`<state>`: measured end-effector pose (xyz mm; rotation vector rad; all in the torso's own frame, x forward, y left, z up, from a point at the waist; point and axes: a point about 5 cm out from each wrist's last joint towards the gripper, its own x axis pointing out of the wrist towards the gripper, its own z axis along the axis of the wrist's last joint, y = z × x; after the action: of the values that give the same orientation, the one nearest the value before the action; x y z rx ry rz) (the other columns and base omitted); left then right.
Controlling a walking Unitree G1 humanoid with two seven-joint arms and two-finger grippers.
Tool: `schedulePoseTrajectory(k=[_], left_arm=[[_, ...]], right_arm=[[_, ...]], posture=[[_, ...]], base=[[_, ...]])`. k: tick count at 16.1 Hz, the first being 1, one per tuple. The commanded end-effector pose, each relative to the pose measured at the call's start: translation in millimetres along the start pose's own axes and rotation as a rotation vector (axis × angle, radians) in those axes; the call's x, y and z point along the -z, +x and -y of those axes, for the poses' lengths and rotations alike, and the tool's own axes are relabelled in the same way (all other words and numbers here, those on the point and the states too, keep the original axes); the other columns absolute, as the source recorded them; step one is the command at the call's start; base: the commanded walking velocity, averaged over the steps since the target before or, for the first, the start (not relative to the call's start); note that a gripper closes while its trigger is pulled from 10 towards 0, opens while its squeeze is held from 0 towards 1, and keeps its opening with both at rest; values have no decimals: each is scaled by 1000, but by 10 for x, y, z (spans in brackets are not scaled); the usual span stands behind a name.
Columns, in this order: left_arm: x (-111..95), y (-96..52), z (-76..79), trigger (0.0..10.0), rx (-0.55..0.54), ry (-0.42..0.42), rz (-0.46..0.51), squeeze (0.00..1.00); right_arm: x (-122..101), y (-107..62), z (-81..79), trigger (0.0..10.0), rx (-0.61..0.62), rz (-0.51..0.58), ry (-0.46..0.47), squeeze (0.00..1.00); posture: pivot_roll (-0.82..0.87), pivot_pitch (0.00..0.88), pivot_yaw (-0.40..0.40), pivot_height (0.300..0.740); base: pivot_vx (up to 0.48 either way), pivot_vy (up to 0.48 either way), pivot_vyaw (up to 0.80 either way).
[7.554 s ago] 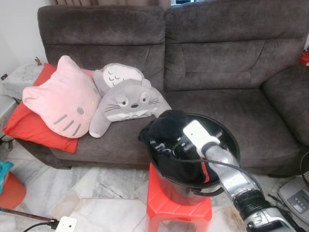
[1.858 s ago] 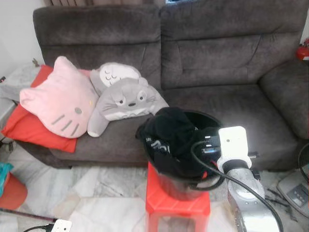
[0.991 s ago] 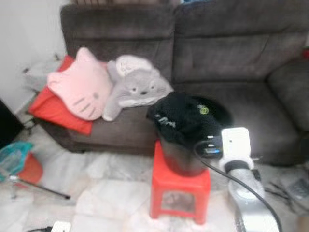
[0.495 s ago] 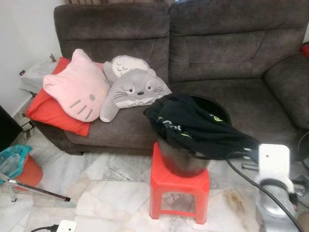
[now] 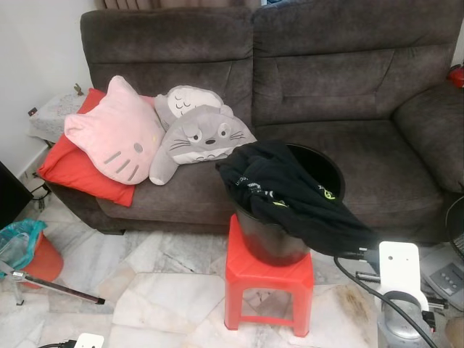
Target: Hang hanger
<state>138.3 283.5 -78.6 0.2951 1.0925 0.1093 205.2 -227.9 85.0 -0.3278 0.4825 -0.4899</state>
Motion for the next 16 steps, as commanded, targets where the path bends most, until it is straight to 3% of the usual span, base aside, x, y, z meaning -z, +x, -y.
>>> schedulePoseTrajectory(k=[1,2,7,8,12,14,15,16], left_arm=[[-11,4,14,10000,-1,10,0,0],[-44,16,98,10000,9,12,5,0],[-47,25,247,10000,24,13,7,0],[37,5,148,10000,15,13,-3,0],[76,-31,-141,10000,-13,7,-11,0],[23,-22,-148,10000,-13,5,-5,0],[-17,-9,-109,10000,-8,5,0,0],[-50,4,-42,10000,0,6,4,0]], right_arm=[[29,26,25,10000,3,-13,2,690],[16,45,17,10000,-8,0,-15,1000],[79,60,3,10000,-15,-11,-55,1000],[104,43,-47,10000,-60,0,-136,1000],[210,-9,-160,10000,-180,-17,-270,1000],[272,-21,-189,10000,-218,-31,-350,1000],[276,-23,-197,10000,-226,-28,-365,925],[246,-20,-210,10000,-230,-1,-399,0]], posture=[[-219,0,93,732],[-218,0,93,732],[-219,0,93,732],[-219,0,92,732],[-219,0,88,732],[-219,0,86,732],[-219,0,87,732],[-221,0,87,732]], base=[[0,0,0],[0,0,0],[0,0,0],[0,0,0],[0,0,0],[0,0,0],[0,0,0],[0,0,0]])
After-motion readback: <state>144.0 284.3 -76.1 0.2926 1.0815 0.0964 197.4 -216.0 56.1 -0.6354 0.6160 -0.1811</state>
